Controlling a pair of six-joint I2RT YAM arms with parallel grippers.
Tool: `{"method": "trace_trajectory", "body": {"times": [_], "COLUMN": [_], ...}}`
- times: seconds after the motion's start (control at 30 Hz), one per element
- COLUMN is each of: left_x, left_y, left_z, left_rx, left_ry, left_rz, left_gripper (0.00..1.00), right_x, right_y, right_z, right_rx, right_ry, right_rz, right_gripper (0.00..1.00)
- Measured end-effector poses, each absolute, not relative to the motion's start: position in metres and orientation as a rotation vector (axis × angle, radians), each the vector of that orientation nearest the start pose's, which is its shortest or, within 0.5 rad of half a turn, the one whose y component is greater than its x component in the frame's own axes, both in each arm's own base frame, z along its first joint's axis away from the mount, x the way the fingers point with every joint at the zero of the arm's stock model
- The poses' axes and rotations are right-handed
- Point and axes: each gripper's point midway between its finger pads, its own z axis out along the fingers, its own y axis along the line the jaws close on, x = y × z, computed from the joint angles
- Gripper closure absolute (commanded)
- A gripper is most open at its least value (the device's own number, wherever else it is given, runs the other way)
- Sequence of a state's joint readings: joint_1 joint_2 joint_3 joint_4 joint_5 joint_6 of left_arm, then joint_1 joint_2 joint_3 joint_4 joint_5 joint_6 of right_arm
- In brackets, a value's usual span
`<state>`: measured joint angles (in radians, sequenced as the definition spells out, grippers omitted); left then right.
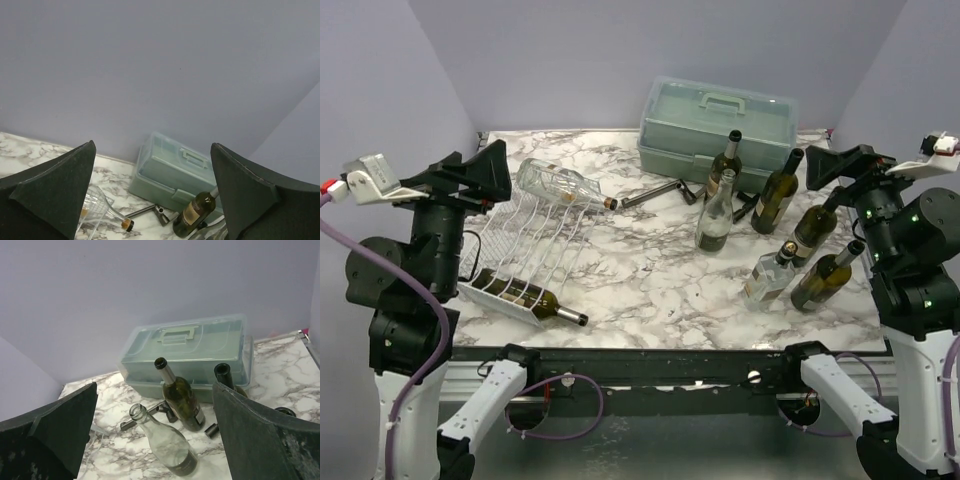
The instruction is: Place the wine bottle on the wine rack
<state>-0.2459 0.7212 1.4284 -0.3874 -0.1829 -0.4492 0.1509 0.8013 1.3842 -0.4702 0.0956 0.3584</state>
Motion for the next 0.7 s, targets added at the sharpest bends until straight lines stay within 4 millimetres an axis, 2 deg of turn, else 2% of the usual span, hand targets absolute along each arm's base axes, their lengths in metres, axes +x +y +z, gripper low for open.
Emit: {"method": "trace_trajectory", "body": {"times": [0.03, 0.1, 0.17, 0.27, 0.33, 0.43, 0.6, 0.7], "left_x": [0.211, 0.215, 0.227, 0.250, 0.257, 0.267, 0.272, 0.270], "left_y": [-0.039, -0.040, -0.044, -0.053, -0.057, -0.062, -0.065, -0.065], "left_z": [0.540, 0.537, 0.523, 0.492, 0.474, 0.448, 0.420, 0.412], "left_rx": [-0.288, -0.290, -0.288, -0.279, -0.271, -0.251, -0.222, -0.209], "left_ry": [1.218, 1.232, 1.285, 1.400, 1.462, 1.565, 1.679, 1.708], "left_rz": [-0.494, -0.495, -0.487, -0.469, -0.459, -0.434, -0.398, -0.390], "left_gripper": [0.01, 0.01, 0.01, 0.01, 0.01, 0.01, 0.01, 0.01], "right_x": [0.259, 0.264, 0.271, 0.279, 0.281, 0.282, 0.287, 0.287], "right_y": [0.037, 0.038, 0.039, 0.042, 0.043, 0.043, 0.052, 0.062], "right_z": [0.476, 0.469, 0.459, 0.444, 0.430, 0.419, 0.400, 0.373], "right_rx": [0.231, 0.233, 0.235, 0.227, 0.232, 0.242, 0.216, 0.186], "right_ry": [1.456, 1.486, 1.527, 1.573, 1.607, 1.649, 1.771, 1.892], "right_rz": [0.344, 0.338, 0.331, 0.328, 0.325, 0.323, 0.342, 0.372], "right_gripper": [0.00, 0.00, 0.00, 0.00, 0.00, 0.00, 0.00, 0.00]}}
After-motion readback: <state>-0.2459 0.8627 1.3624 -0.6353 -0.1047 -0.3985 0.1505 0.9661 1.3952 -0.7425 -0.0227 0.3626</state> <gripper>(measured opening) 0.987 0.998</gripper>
